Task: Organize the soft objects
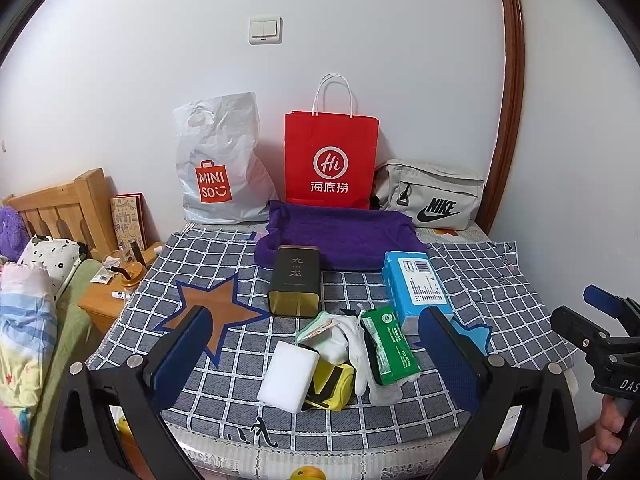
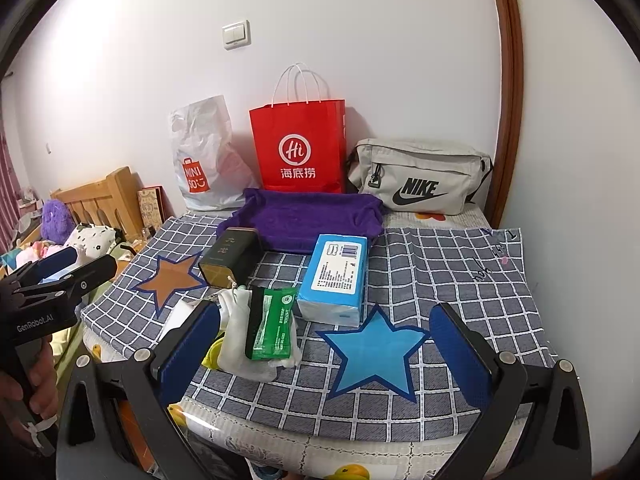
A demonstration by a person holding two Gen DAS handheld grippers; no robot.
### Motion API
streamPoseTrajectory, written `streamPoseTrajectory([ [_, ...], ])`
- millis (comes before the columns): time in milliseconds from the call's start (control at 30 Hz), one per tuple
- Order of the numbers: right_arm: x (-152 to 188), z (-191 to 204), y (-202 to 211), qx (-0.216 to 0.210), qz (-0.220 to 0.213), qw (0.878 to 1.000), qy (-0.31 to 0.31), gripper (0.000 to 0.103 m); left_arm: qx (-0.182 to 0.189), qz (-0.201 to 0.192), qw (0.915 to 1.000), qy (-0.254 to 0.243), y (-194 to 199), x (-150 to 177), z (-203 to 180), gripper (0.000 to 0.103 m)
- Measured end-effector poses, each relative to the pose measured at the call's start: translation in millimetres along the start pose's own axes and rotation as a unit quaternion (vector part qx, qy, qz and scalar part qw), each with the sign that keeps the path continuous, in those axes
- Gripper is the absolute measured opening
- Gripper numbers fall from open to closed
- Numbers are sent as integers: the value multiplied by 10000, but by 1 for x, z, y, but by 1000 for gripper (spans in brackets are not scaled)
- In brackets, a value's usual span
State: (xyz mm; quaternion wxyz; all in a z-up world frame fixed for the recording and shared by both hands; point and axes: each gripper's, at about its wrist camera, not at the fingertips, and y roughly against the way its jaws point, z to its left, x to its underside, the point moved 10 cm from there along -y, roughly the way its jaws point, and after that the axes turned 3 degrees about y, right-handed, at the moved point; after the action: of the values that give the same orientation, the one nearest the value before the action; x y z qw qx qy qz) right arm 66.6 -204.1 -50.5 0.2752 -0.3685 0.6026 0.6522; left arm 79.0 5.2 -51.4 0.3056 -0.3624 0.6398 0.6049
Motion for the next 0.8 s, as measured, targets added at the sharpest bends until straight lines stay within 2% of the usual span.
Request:
streamPoseTrajectory([
  [800,1,7,3,-28,-41,10000,40,103,1,-14,10000,8,1,2,1,103],
])
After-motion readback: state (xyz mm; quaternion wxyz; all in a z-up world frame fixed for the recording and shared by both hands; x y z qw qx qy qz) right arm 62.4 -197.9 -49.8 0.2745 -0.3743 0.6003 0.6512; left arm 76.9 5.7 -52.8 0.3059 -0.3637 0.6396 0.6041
